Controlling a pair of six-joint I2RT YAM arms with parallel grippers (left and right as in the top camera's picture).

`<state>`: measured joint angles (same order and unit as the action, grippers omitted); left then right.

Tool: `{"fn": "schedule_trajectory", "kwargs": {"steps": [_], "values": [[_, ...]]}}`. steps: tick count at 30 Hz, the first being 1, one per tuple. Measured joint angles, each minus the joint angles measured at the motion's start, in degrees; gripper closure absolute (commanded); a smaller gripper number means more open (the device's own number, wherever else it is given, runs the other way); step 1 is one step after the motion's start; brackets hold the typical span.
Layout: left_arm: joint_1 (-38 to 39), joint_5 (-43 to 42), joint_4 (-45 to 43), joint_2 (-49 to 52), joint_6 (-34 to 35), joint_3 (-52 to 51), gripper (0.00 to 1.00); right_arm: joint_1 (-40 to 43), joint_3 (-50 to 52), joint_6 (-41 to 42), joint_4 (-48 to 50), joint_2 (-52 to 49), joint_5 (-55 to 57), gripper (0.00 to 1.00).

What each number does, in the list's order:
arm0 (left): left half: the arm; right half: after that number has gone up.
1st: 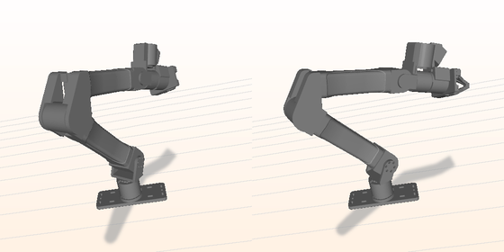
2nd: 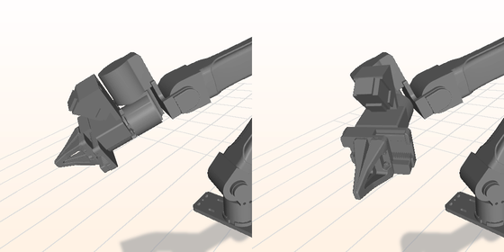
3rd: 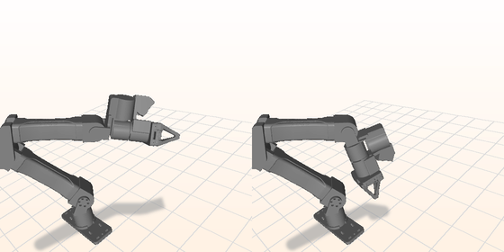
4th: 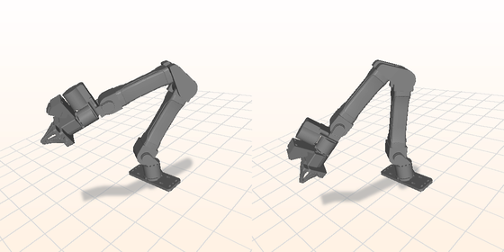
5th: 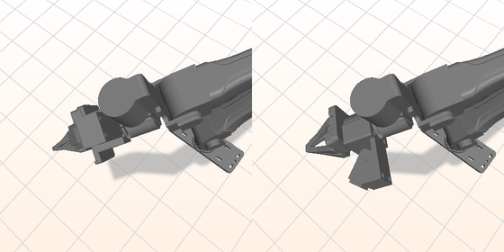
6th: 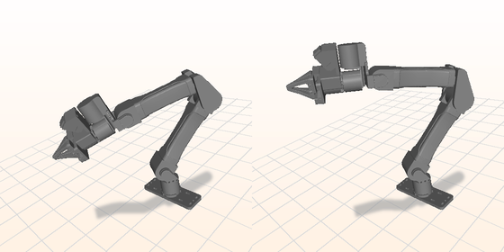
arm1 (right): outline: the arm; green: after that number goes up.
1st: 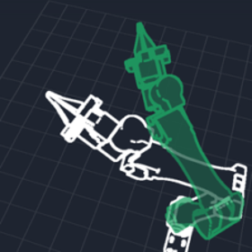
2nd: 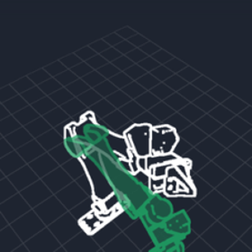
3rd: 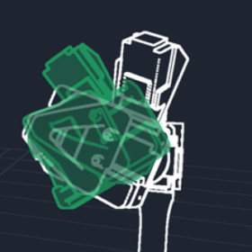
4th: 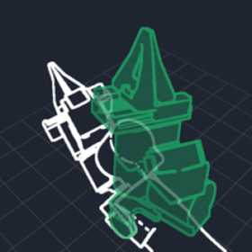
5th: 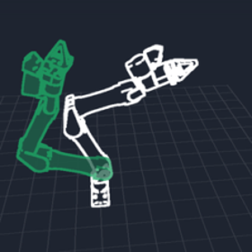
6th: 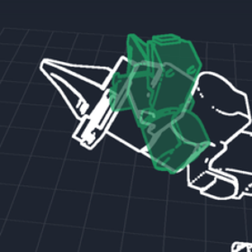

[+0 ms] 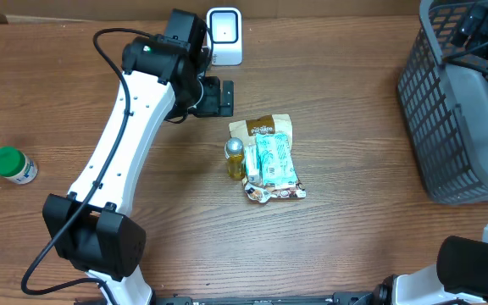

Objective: Scan the item barcode
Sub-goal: 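Move the left gripper over the yellow oil bottle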

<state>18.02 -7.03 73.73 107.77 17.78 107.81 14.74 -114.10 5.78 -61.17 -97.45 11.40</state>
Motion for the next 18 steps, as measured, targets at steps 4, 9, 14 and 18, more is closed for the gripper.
{"fn": "schedule_trajectory", "kwargs": {"steps": [4, 9, 14, 18], "values": [[0.7, 0.0, 0.0, 0.0, 0.0, 0.0, 0.00, 0.0, 0.0, 0.0, 0.0, 0.0, 0.0, 0.00], [0.8, -0.7, 0.2, 0.0, 0.0, 0.0, 0.01, 0.0, 0.0, 0.0, 0.0, 0.0, 0.0, 0.00], [0.8, -2.1, 0.8, 0.0, 0.0, 0.0, 0.68, 0.0, 0.0, 0.0, 0.0, 0.0, 0.0, 0.00], [0.8, -2.7, 1.6, 0.0, -0.2, 0.0, 0.96, 0.0, 0.0, 0.0, 0.0, 0.0, 0.0, 0.00]]}}
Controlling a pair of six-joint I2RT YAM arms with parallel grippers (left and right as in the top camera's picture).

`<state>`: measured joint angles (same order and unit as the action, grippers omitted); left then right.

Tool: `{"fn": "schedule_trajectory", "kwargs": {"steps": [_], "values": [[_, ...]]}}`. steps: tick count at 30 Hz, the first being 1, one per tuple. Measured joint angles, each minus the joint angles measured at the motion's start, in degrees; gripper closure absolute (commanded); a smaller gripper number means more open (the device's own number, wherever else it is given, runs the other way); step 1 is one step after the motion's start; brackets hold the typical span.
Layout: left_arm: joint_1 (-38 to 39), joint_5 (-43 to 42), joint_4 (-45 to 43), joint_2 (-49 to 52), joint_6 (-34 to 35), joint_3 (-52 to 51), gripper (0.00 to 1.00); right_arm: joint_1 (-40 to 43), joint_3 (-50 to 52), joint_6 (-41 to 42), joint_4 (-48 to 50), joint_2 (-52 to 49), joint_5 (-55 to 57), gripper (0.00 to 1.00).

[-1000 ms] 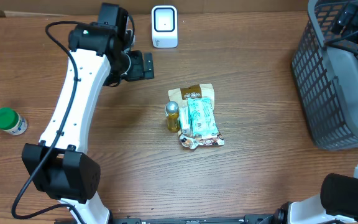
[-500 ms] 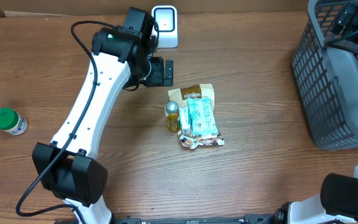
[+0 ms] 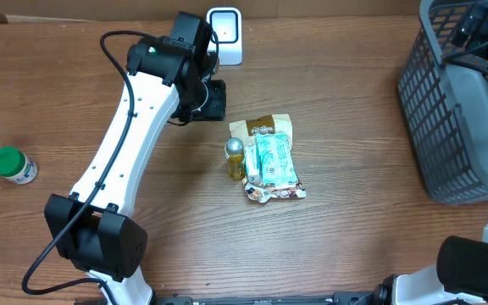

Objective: Scan the item barcode
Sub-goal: 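Move the left gripper over the yellow oil bottle, then lower the left gripper around the oil bottle's neck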

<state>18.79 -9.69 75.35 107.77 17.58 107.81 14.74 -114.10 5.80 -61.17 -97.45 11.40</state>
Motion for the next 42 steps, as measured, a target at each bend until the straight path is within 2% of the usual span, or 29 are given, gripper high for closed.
{"fn": "schedule_trajectory", "kwargs": {"steps": [9, 16, 17, 19, 20, 22, 24, 26, 42], "values": [[1.0, -2.1, 1.4, 0.0, 0.0, -0.1, 0.96, 0.0, 0.0, 0.0, 0.0, 0.0, 0.0, 0.00], [3.5, -2.4, 1.4, 0.0, -0.2, -0.1, 0.74, 0.0, 0.0, 0.0, 0.0, 0.0, 0.0, 0.00], [3.9, -2.4, 1.4, 0.0, -0.2, -0.1, 0.67, 0.0, 0.0, 0.0, 0.0, 0.0, 0.0, 0.00], [4.6, -2.3, 1.3, 0.0, -0.5, -0.1, 0.36, 0.0, 0.0, 0.0, 0.0, 0.0, 0.0, 0.00], [5.0, -2.4, 1.3, 0.0, -0.3, -0.1, 0.25, 0.0, 0.0, 0.0, 0.0, 0.0, 0.0, 0.00], [5.6, -2.5, 1.2, 0.0, -0.4, -0.1, 0.11, 0.0, 0.0, 0.0, 0.0, 0.0, 0.0, 0.00], [6.3, -2.5, 1.1, 0.0, -0.5, -0.1, 0.02, 0.0, 0.0, 0.0, 0.0, 0.0, 0.0, 0.00], [6.9, -2.6, 1.1, 0.0, -0.2, -0.1, 0.00, 0.0, 0.0, 0.0, 0.0, 0.0, 0.0, 0.00], [11.3, -0.6, 0.4, 0.0, 0.3, -0.1, 0.00, 0.0, 0.0, 0.0, 0.0, 0.0, 0.0, 0.00]]}}
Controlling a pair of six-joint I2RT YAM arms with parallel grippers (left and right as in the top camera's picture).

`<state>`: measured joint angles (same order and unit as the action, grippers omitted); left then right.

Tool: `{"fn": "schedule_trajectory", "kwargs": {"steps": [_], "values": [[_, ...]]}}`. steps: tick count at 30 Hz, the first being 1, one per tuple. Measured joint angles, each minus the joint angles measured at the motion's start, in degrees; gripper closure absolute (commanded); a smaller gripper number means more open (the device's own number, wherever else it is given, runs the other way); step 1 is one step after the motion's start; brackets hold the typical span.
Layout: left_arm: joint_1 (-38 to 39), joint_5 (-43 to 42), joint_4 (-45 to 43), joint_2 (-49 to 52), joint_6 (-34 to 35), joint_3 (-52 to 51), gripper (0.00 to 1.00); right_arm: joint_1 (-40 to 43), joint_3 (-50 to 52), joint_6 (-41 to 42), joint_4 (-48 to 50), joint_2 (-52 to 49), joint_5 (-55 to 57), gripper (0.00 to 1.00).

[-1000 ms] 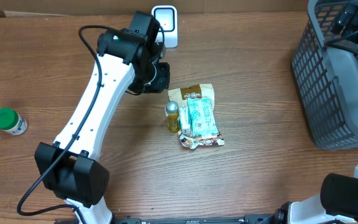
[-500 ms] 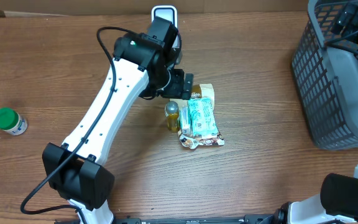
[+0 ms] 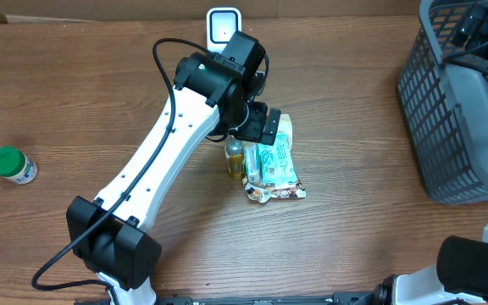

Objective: Scan the item barcode
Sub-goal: 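Lower the left gripper around the oil bottle's neck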

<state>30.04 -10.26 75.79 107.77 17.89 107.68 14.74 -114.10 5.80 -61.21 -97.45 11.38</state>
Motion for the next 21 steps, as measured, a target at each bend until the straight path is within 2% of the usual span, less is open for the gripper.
{"fn": "schedule_trajectory", "kwargs": {"steps": [12, 21], "values": [[0.4, 3.2, -0.1, 0.0, 2.3, 0.0, 0.00, 0.0, 0.0, 0.0, 0.0, 0.0, 0.0, 0.00], [0.4, 8.5, 0.2, 0.0, 14.0, 0.0, 0.00, 0.0, 0.0, 0.0, 0.0, 0.0, 0.0, 0.00]]}}
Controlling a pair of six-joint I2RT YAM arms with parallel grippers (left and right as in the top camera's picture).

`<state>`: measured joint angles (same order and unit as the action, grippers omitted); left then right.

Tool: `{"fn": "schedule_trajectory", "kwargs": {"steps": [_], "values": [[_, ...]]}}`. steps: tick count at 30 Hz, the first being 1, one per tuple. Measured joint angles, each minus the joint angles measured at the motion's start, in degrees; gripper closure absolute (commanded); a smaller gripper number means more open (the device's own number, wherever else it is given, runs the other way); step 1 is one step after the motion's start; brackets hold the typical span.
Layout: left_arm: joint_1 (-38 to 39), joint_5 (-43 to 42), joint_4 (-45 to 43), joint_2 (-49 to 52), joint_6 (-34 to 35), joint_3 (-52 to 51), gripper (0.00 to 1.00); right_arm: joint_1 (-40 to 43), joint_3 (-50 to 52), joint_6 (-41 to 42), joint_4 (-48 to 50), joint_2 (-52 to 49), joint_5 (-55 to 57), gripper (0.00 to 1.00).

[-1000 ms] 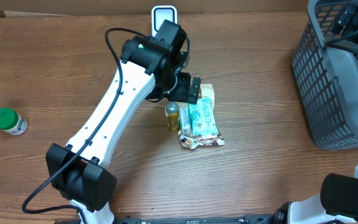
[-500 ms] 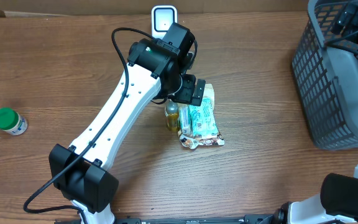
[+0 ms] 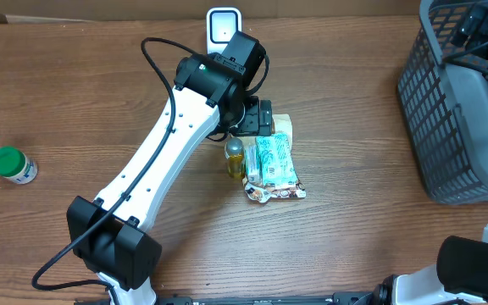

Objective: Scan the item barcode
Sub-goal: 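Lower the left gripper around the oil bottle's neck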

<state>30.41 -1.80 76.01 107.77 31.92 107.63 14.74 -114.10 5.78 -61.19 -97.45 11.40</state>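
Observation:
A pile of items lies mid-table in the overhead view: a brown pouch (image 3: 283, 127) with two teal-and-white packets (image 3: 276, 163) on it. A small yellow bottle (image 3: 235, 159) with a silver cap stands at their left. The white barcode scanner (image 3: 224, 28) stands at the table's far edge. My left gripper (image 3: 259, 119) points down over the pouch's top left corner and hides it; its jaws look apart, with nothing seen between them. My right gripper (image 3: 473, 24) is a dark shape over the grey basket, and its jaw state is unreadable.
A grey mesh basket (image 3: 447, 110) fills the right side. A green-capped jar (image 3: 11, 165) stands alone at the far left. The left arm's white links run diagonally from its base at the bottom left up to the pile.
The left gripper has shifted slightly up and left and turned at the wrist, so it looks narrower over the pouch's top edge. The items and the right arm have not moved.
The left gripper was first left of the pile, just below the scanner, and stayed there at the second moment. Later it was over the top of the pouch. Now it stays there, turned a little. No item has moved.

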Motion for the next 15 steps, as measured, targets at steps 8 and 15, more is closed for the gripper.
{"fn": "schedule_trajectory", "kwargs": {"steps": [8, 15], "values": [[1.2, 0.9, 0.1, 0.0, 7.5, -1.9, 0.00, 0.0, 0.0, 0.0, 0.0, 0.0, 0.0, 0.00], [2.2, 1.7, -1.0, 0.0, 10.5, -7.0, 0.04, 0.0, 0.0, 0.0, 0.0, 0.0, 0.0, 0.00]]}}
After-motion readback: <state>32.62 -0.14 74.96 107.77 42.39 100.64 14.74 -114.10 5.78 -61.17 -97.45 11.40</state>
